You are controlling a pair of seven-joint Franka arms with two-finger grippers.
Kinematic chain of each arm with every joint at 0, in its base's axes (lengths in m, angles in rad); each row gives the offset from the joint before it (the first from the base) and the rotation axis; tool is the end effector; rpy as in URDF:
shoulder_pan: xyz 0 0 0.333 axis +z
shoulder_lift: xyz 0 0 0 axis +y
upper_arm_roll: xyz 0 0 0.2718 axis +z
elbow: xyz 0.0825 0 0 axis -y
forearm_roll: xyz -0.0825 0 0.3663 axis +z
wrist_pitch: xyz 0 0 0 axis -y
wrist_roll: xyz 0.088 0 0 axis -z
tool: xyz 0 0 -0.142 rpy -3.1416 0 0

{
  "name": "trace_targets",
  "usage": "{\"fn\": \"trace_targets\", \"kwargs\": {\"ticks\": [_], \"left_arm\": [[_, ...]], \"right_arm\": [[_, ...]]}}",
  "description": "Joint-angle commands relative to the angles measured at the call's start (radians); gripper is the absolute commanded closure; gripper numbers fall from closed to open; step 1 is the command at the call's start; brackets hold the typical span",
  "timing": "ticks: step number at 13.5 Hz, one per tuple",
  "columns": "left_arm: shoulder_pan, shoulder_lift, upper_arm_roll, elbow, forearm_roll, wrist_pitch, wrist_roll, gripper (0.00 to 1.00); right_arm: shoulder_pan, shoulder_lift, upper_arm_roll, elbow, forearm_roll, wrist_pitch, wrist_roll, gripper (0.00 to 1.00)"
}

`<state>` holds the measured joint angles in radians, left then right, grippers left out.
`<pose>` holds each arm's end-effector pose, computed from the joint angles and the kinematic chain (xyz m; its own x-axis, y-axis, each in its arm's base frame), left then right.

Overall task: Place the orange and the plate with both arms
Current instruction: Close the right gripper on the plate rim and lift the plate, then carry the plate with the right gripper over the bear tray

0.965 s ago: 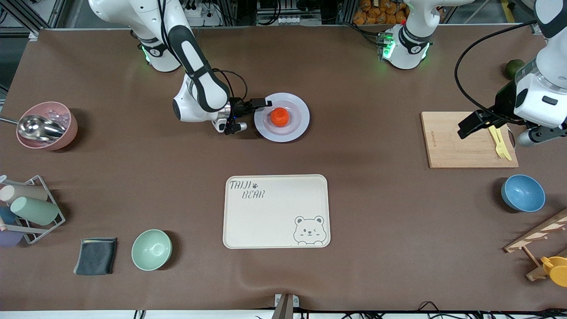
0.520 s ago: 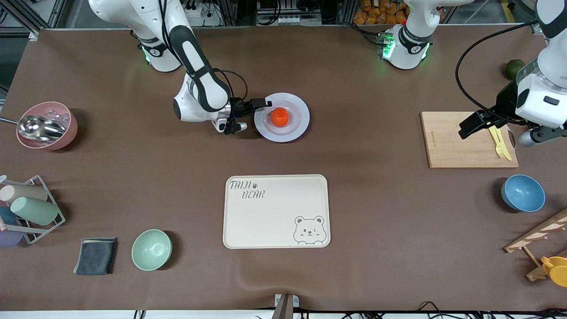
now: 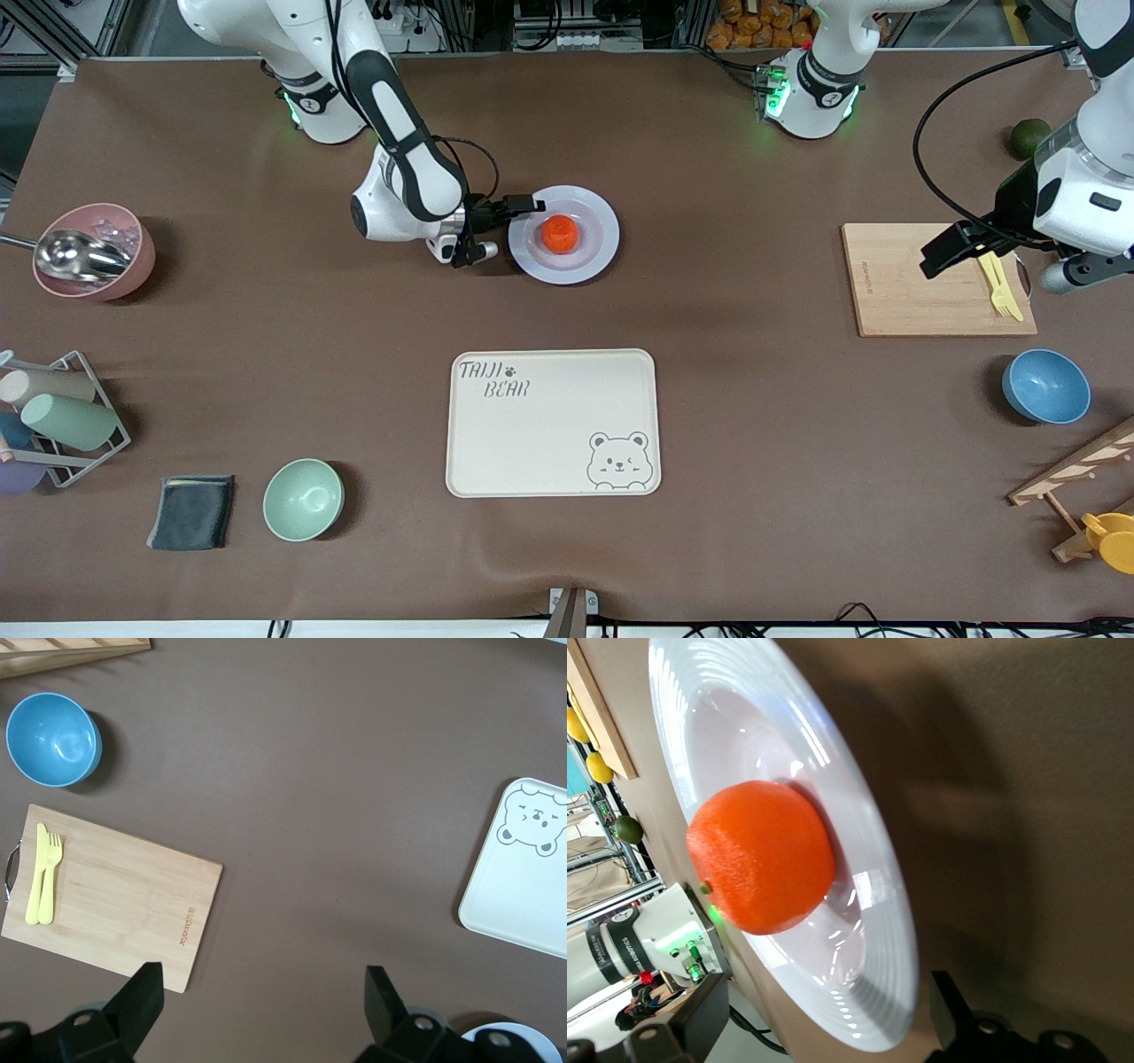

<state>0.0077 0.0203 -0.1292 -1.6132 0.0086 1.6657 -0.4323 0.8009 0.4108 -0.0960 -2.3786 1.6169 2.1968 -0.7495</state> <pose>0.5474 -0.0652 0.5235 0.9518 0.3052 0.0319 0.3051 -0.9523 0.0081 0.3008 0.3316 0.0884 0.9331 0.1827 -0.3096 -0.1292 -0.6332 -0.7631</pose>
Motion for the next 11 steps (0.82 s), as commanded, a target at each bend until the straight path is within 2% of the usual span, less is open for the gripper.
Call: {"fn": "trace_targets", "kwargs": {"ticks": [1,3,4,6,11], "left_arm": [[0.008,-0.008,-0.009,0.004,0.024,-0.004,0.001,0.0],[0.008,-0.006,-0.009,0.004,0.024,-0.004,0.001,0.0],[0.008,-0.006,-0.009,0.004,0.024,-0.004,0.001,0.0],[0.008,-0.006,-0.009,0.006,0.024,-0.004,0.001,0.0],[0.008,-0.008,-0.01,0.006,0.024,-0.003,0.003,0.0]], "right_arm": [[0.02,0.011,-0.007,-0.005,0.098,0.008,-0.047,0.19],[0.027,0.011,-0.005,-0.005,0.127,0.006,-0.039,0.86],[0.027,0.01,-0.005,-0.005,0.147,0.006,-0.033,1.0],[0.035,0.011,-0.005,-0.007,0.178,0.006,-0.033,1.0],[0.038,0.01,-0.005,-0.008,0.179,0.006,-0.033,1.0]]}}
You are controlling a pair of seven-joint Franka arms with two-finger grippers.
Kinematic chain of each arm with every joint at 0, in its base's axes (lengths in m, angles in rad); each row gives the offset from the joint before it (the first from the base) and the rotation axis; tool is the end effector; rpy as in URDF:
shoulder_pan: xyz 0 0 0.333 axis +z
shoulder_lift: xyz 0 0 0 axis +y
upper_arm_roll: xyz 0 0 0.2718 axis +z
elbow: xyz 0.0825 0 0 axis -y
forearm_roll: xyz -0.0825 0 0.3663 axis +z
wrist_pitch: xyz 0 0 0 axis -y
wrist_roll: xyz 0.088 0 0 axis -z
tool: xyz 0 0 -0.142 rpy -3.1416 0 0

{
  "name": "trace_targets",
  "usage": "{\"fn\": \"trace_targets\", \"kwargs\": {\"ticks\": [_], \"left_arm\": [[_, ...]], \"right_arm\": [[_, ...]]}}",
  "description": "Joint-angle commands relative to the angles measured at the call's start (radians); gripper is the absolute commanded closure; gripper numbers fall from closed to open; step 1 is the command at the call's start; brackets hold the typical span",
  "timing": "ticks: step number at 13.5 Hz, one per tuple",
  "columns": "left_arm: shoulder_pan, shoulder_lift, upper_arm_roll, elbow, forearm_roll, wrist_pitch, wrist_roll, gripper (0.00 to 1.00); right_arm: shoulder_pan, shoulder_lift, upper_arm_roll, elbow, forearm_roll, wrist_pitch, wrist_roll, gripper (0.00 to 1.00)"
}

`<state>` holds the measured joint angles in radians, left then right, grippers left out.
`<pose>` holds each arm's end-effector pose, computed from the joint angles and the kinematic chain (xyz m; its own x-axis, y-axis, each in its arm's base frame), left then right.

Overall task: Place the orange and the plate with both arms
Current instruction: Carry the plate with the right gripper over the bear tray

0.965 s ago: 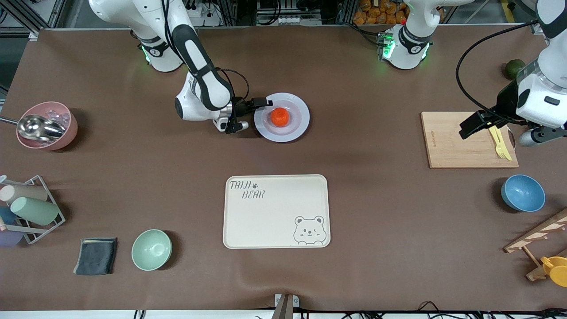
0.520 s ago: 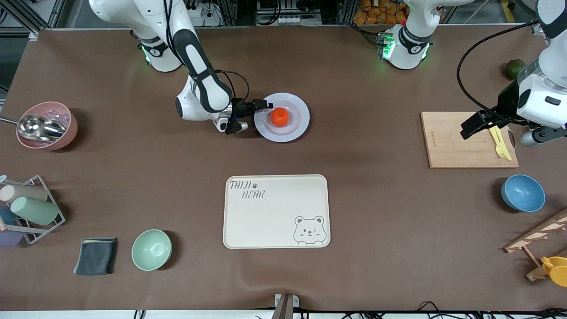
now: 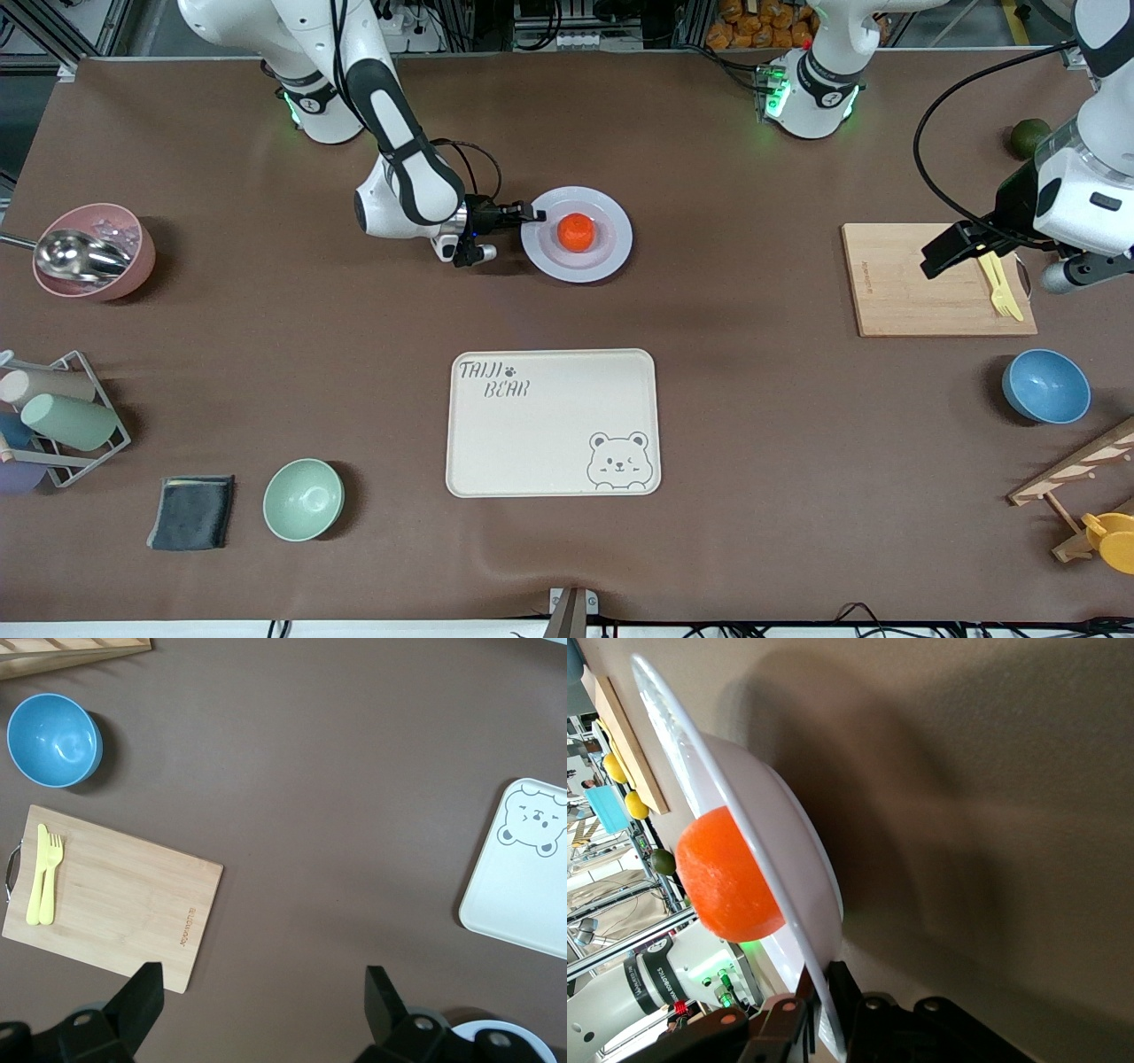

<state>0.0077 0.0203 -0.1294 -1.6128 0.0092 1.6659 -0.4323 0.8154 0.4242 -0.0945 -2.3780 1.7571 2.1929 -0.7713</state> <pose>0.5474 -0.0652 0.5237 0.9518 0.3050 0.0327 0.3049 -0.9524 0.0079 0.2998 0.3395 0.0858 0.9406 0.0992 -0.3246 -0.2088 -0.5849 -0.7837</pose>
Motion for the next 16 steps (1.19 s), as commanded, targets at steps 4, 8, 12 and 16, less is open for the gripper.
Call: {"fn": "trace_targets", "kwargs": {"ticks": [4,8,12,16], "left_arm": [[0.009,0.0,-0.007,0.014,0.021,-0.003,0.004,0.0],[0.008,0.006,-0.007,0.037,0.022,-0.003,0.003,0.0],[0.003,0.006,-0.007,0.036,0.023,-0.005,0.004,0.0],[0.002,0.006,-0.007,0.036,0.023,-0.005,0.03,0.0]], "right_arm": [[0.007,-0.028,-0.007,-0.012,0.038,-0.001,-0.009,1.0],[-0.022,-0.073,-0.008,-0.012,0.038,-0.005,0.001,1.0],[-0.056,-0.108,-0.011,0.0,0.039,-0.036,0.09,1.0],[-0.084,-0.108,-0.013,0.071,0.039,-0.035,0.183,1.0]]}}
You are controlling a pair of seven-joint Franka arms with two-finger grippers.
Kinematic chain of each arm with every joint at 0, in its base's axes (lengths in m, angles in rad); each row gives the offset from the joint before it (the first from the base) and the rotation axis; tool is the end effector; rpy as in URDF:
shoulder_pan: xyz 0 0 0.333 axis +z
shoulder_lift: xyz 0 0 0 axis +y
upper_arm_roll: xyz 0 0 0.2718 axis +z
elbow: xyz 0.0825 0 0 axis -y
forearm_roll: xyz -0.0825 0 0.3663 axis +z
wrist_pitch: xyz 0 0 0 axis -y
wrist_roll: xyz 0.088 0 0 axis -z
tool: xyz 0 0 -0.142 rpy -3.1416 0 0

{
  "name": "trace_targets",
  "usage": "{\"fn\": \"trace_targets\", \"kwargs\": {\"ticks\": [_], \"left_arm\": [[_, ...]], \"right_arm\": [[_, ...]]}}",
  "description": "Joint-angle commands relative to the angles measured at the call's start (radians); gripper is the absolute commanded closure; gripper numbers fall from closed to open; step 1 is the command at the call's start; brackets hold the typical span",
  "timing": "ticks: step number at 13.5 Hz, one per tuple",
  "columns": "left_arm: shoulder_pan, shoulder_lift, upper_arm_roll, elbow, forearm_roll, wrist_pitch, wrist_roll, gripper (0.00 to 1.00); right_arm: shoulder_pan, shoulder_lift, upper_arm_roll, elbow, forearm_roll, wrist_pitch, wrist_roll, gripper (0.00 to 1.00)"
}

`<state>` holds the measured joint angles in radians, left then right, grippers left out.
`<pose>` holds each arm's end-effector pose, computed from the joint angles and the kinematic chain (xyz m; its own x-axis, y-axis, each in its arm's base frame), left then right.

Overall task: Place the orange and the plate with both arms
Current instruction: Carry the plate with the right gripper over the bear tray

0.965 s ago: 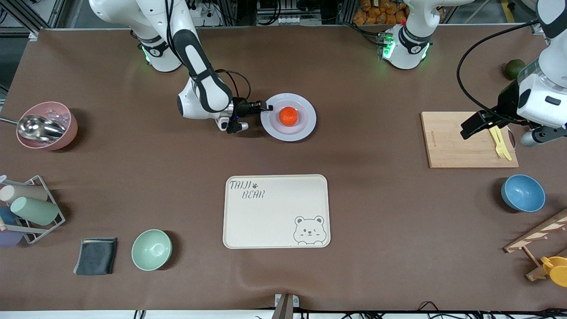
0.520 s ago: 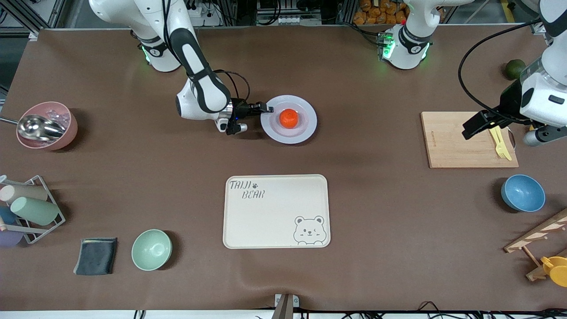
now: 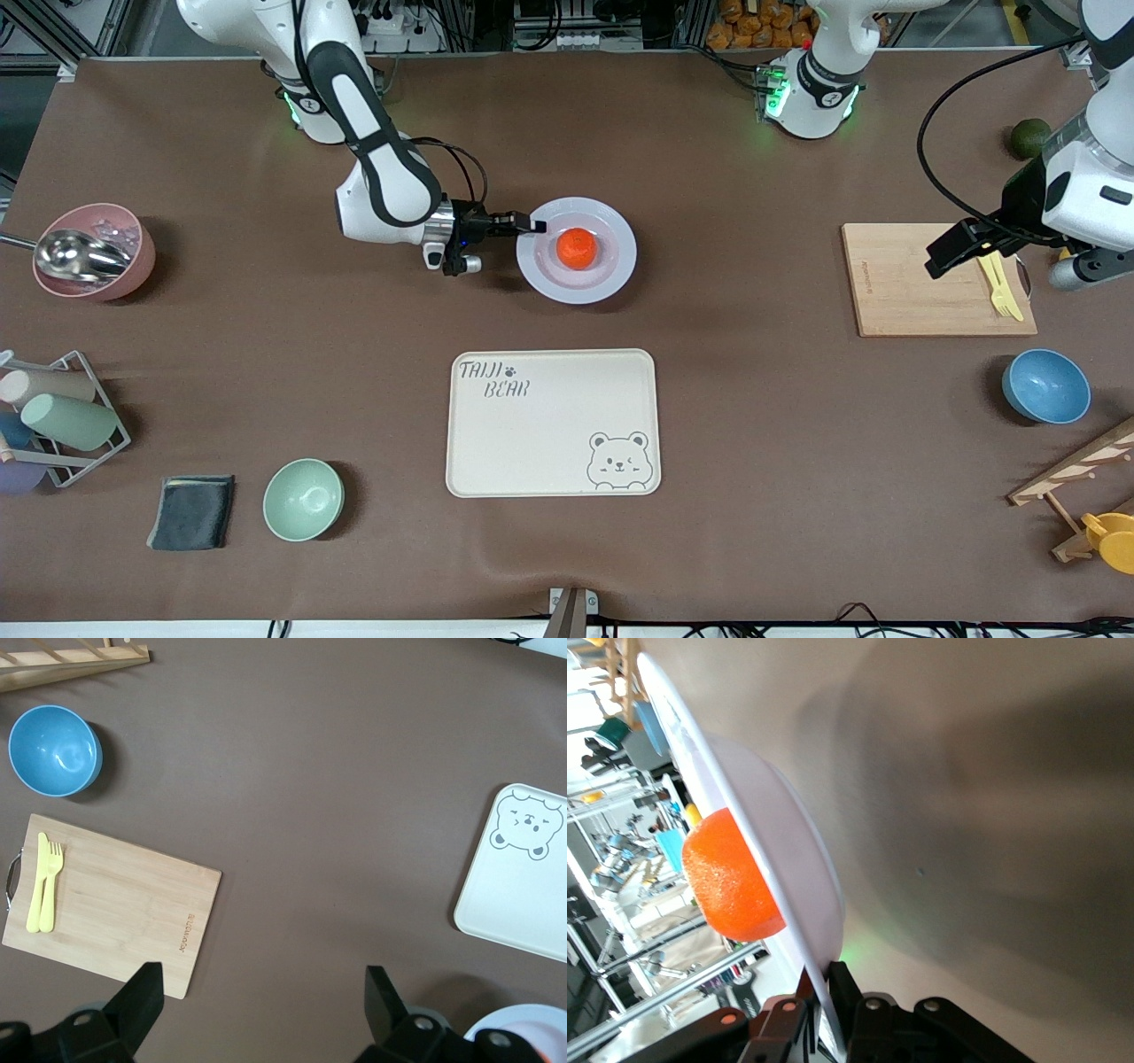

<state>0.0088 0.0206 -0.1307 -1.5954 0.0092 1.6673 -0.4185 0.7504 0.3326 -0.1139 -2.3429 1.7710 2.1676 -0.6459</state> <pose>0.5490 -0.0655 0.5317 0.9552 0.2917 0.0497 0.2914 -0.9565 0.0150 0.3534 0.3390 0.1412 0.9394 -0.0120 -0.3426 -0.3055 -0.4827 -0.8208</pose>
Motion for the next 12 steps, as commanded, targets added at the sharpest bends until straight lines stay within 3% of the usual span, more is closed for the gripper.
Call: {"fn": "trace_targets", "kwargs": {"ticks": [1,6,12], "left_arm": [[0.002,0.007,-0.006,0.018,0.023,-0.006,0.02,0.0],[0.008,0.007,-0.006,0.017,0.021,-0.009,0.018,0.0],[0.007,0.007,-0.004,0.012,0.023,-0.023,0.017,0.0]], "right_arm": [[-0.017,-0.015,0.005,0.065,0.024,-0.003,0.137,1.0],[-0.072,0.065,0.005,0.22,0.016,-0.006,0.193,1.0],[-0.134,0.279,0.004,0.474,0.011,0.0,0.261,1.0]]}}
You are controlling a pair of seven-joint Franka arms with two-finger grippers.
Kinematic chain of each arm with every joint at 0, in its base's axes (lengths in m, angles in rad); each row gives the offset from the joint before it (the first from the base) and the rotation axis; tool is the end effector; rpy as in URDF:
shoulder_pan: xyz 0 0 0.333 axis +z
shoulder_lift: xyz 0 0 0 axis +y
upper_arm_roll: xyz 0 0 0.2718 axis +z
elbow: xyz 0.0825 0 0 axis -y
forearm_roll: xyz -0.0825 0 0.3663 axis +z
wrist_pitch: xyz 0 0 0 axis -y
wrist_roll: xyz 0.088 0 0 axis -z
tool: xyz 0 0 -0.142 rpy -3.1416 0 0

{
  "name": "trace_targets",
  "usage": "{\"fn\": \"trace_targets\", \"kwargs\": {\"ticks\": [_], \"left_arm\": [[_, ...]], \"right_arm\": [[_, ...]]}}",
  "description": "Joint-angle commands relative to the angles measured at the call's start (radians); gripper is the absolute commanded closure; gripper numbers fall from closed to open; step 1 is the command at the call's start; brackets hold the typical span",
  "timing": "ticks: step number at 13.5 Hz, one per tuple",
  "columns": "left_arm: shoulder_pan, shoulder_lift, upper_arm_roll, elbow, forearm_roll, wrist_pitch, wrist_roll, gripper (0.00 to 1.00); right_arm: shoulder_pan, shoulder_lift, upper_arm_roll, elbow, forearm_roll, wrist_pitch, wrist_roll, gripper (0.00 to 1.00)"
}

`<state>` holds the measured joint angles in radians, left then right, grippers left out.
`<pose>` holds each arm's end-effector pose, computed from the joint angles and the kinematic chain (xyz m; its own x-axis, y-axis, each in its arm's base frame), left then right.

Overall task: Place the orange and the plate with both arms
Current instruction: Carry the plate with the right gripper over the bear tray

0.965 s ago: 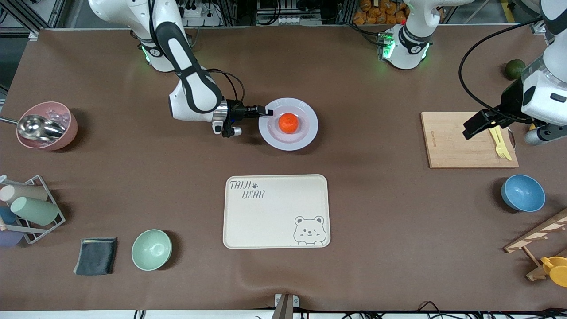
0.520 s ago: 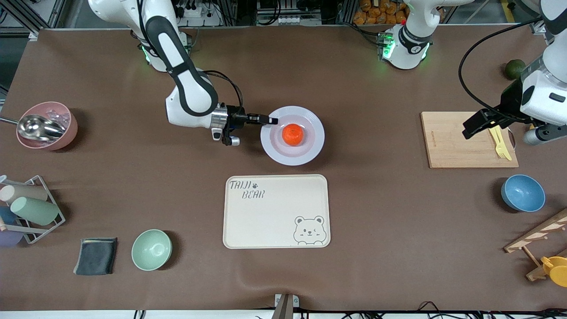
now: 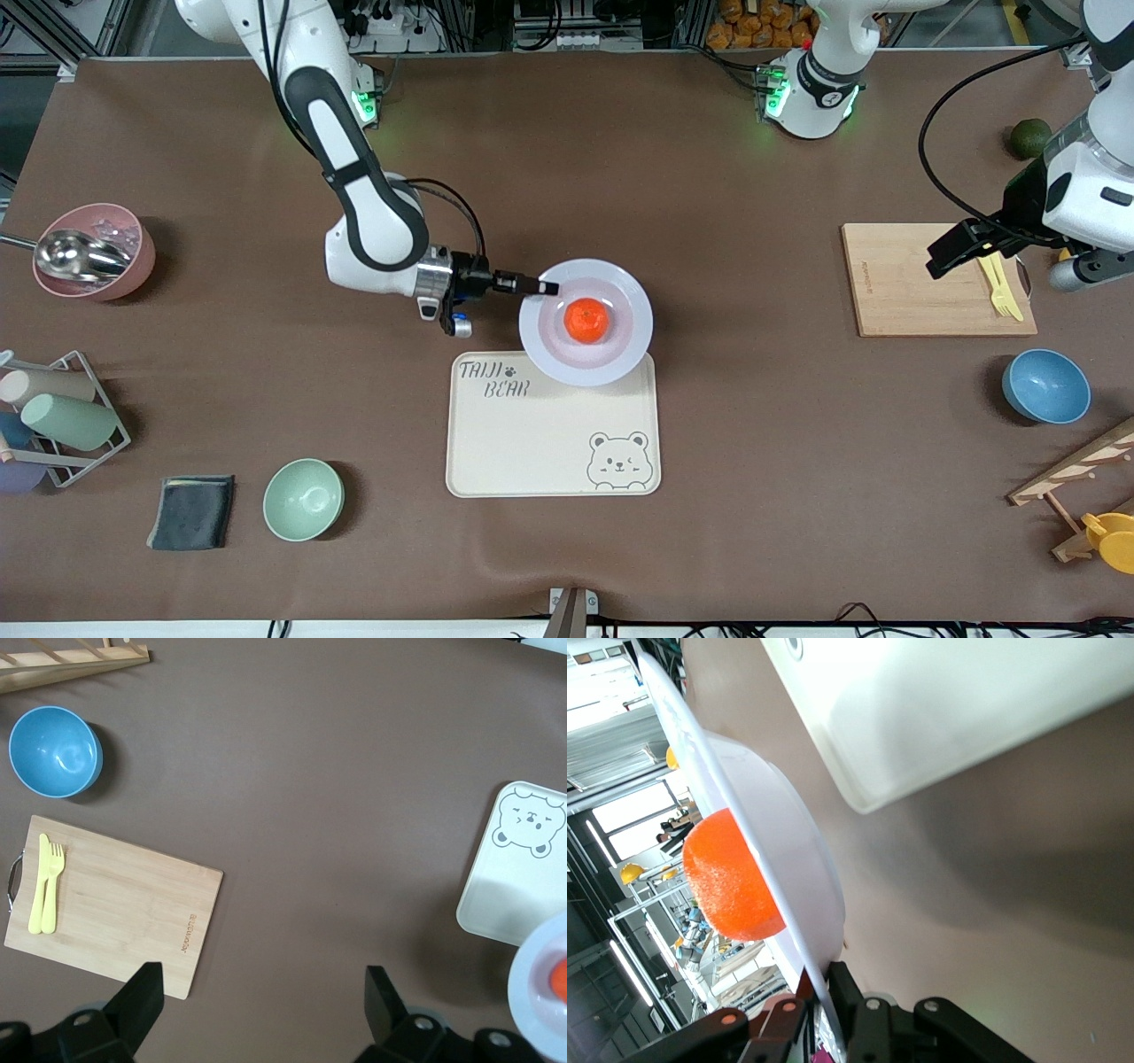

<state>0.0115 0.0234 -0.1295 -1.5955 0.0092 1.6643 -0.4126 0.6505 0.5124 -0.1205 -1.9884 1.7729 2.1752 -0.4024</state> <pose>0.5494 -0.0633 0.5298 0.9561 0.2898 0.0442 0.2895 -0.9571 0.0126 0.4780 0.3554 0.1687 0.8985 -0.1750 -0.4026 -0.4390 -0.3622 -0.8223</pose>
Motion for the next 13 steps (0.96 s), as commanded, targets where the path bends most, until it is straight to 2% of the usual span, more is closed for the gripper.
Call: {"fn": "trace_targets", "kwargs": {"ticks": [1,3,6,10,13], "left_arm": [[0.002,0.004,-0.007,0.011,0.023,-0.021,0.011,0.0],[-0.001,0.004,-0.007,0.011,0.023,-0.038,0.012,0.0],[-0.001,0.001,-0.009,0.011,0.023,-0.072,0.015,0.0],[0.001,-0.005,-0.009,0.012,0.023,-0.107,0.017,0.0],[0.004,-0.007,-0.009,0.012,0.023,-0.113,0.018,0.0]], "right_arm": [[-0.048,0.13,0.01,0.156,0.008,-0.011,0.008,1.0],[-0.057,0.17,0.01,0.204,-0.001,-0.009,0.005,1.0],[-0.091,0.199,0.01,0.253,-0.065,-0.008,0.007,1.0],[-0.092,0.27,0.009,0.316,-0.067,0.015,-0.003,1.0],[-0.094,0.287,0.009,0.327,-0.067,0.023,-0.019,1.0]]}}
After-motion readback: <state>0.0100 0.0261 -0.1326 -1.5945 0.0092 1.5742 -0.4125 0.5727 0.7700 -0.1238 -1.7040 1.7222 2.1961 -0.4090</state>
